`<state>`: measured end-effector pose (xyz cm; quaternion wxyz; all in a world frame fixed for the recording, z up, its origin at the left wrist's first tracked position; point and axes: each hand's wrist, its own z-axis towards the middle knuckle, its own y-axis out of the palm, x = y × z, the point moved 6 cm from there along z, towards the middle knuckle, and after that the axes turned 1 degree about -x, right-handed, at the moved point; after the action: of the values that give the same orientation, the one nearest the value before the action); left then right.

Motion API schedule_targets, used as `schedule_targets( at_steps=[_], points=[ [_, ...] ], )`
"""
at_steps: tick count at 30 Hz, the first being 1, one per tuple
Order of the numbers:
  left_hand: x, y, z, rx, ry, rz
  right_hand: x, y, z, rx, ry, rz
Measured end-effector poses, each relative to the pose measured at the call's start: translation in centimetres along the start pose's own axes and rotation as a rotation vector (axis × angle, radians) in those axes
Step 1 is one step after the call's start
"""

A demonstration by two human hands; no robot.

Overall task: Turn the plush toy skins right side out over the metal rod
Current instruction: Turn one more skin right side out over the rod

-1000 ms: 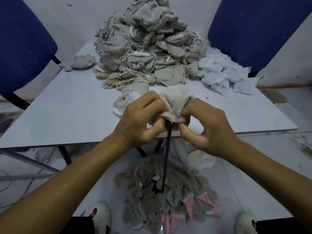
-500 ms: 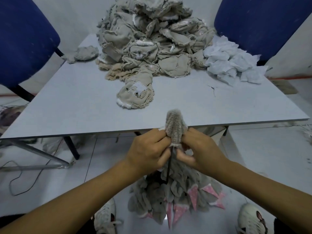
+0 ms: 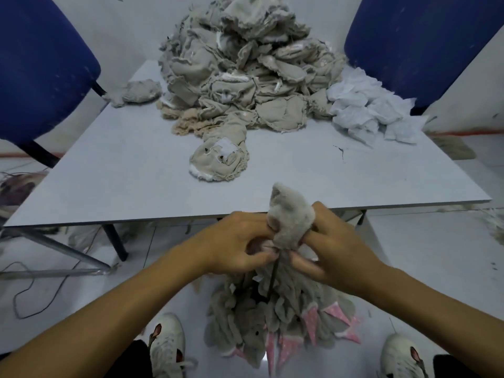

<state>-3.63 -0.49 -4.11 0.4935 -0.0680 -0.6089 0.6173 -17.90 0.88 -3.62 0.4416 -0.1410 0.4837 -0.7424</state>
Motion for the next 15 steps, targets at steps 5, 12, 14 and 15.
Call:
schedule_targets(
  at_steps=[5,12,14,15],
  points=[
    [0.3,-6.1,3.5,0.121,-0.187,-0.394,3.1,-3.9,3.8,0.189,0.375,0.341],
    [-1.9,-8.0,6.3,0.179,-0.248,-0.851,6.1,-3.5,6.5,-0.148,0.588,0.992],
    [-2.2,-7.7,7.1,0.207,-0.262,-0.957,6.3,-3.7,6.5,-0.232,0.606,1.268],
    [-2.3,-7.4,7.5,0.221,-0.272,-0.970,6.3,-3.8,6.4,-0.256,0.591,1.347]
  ],
)
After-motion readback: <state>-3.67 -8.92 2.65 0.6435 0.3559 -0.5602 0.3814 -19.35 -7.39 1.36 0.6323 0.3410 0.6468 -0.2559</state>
